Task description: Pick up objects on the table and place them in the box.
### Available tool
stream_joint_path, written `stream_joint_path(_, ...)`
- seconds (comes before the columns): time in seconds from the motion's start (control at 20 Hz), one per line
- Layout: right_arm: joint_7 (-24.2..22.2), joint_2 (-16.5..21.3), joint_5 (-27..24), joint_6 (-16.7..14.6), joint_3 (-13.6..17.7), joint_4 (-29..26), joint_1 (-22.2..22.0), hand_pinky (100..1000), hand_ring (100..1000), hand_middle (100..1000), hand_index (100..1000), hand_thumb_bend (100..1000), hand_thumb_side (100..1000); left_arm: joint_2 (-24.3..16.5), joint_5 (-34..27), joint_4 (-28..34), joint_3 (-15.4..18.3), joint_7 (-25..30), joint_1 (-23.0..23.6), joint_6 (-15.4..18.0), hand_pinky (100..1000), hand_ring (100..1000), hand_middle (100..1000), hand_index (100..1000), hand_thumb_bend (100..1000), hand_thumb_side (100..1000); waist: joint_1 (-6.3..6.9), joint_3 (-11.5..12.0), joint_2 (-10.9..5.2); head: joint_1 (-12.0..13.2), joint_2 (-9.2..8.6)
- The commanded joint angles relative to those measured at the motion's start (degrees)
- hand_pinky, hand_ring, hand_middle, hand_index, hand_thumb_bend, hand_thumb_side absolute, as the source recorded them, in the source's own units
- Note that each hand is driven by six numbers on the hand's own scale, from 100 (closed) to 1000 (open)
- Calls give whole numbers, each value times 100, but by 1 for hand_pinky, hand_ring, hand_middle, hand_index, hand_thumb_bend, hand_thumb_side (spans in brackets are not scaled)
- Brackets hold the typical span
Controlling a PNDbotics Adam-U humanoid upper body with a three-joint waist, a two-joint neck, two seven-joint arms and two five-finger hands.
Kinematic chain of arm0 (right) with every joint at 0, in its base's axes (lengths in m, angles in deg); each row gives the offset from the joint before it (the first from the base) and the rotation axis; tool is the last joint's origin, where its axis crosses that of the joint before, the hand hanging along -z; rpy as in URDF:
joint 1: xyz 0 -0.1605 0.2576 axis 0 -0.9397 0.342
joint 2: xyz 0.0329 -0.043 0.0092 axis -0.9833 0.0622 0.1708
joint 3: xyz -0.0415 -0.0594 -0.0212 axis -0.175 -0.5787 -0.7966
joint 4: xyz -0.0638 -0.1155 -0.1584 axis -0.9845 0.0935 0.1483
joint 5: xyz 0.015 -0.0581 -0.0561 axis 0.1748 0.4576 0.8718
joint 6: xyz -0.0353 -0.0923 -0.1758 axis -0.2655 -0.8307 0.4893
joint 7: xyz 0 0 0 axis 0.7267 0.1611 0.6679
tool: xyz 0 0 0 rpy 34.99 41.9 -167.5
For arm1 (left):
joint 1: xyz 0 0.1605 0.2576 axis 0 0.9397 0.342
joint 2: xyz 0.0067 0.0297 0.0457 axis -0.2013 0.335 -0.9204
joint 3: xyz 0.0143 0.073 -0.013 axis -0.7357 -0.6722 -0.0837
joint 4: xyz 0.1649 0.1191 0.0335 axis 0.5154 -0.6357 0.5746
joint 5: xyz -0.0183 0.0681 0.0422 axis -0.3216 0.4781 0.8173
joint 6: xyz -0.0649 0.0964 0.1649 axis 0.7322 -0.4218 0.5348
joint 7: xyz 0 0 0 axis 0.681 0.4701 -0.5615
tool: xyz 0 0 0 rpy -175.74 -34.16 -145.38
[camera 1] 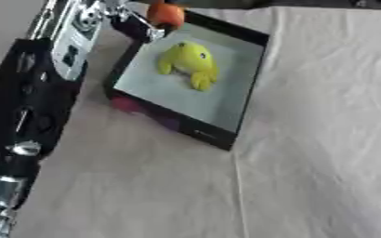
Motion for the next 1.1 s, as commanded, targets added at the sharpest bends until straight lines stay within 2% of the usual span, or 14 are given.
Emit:
stream_joint_path(0.05,33,109,-18,-9,90,-119,64,925,900,925,850,684,380,48,48,8,52,-105,-93,-47,743,644,638,558,264,100,-5,-21,-85,-2,-71)
stream_joint_path(0.4,-5,105,23,30,118,-119,74,925,901,926,850,689,372,195,16,-247,30,53,47,-7,748,645,643,592,281,100,-9,-39,-68,-33,-81)
stream_joint_path(0.5,-13,102,19,35,117,-128,89,925,901,926,850,689,373,237,-36,-351,24,135,108,22,755,655,656,649,319,100,-13,-42,-60,-52,-83)
stream_joint_path(0.8,-11,94,18,40,118,-129,78,925,901,926,850,689,371,238,-66,-390,20,358,188,146,842,756,786,871,608,447,-18,-26,-50,-79,-58)
stream_joint_path(0.95,-8,100,6,43,114,-130,67,925,901,926,850,689,372,198,12,-292,48,327,180,146,849,764,795,894,725,503,-19,-8,-58,-85,-50)
stream_joint_path(1.1,8,112,-8,37,117,-136,66,925,901,926,850,688,373,146,55,-168,94,236,167,104,849,761,793,895,742,494,-15,14,-82,-86,-36)
